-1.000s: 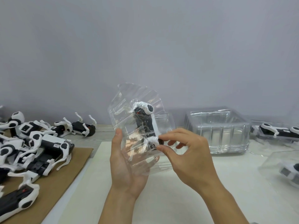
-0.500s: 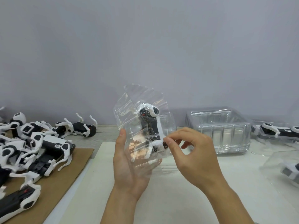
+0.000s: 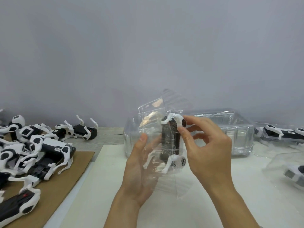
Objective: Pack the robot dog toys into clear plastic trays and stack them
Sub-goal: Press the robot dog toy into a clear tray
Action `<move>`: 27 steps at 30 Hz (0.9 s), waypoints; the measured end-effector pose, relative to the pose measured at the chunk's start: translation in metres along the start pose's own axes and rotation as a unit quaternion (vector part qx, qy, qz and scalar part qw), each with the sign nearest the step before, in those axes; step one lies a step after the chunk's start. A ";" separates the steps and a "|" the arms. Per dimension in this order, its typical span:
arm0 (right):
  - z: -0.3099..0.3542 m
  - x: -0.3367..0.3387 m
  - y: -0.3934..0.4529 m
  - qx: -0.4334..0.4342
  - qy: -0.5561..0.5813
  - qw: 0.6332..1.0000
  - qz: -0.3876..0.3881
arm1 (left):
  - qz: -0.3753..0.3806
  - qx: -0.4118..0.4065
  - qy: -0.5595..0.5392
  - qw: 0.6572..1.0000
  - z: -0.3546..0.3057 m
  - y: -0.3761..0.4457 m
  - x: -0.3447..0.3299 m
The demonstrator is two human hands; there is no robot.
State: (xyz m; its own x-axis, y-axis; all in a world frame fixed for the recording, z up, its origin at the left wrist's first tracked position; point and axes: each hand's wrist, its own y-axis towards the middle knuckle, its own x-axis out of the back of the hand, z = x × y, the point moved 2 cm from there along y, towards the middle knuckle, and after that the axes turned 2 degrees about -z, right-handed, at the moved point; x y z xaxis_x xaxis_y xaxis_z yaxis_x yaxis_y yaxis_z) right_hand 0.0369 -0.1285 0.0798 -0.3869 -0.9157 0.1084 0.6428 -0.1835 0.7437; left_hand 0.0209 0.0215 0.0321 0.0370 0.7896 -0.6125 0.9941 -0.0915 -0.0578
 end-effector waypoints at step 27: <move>-0.036 0.021 0.004 -0.223 0.085 0.971 0.021 | -0.112 -0.175 0.457 0.865 -0.028 -0.010 0.000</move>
State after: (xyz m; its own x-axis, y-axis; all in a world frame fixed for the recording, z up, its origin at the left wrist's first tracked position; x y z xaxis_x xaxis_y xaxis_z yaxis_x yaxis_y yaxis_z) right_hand 0.0553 -0.1609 0.0614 -0.2648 -0.9643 -0.0061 0.8921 -0.2474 0.3781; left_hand 0.0143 0.0392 0.0552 -0.2552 0.9282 0.2708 0.9506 0.1897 0.2458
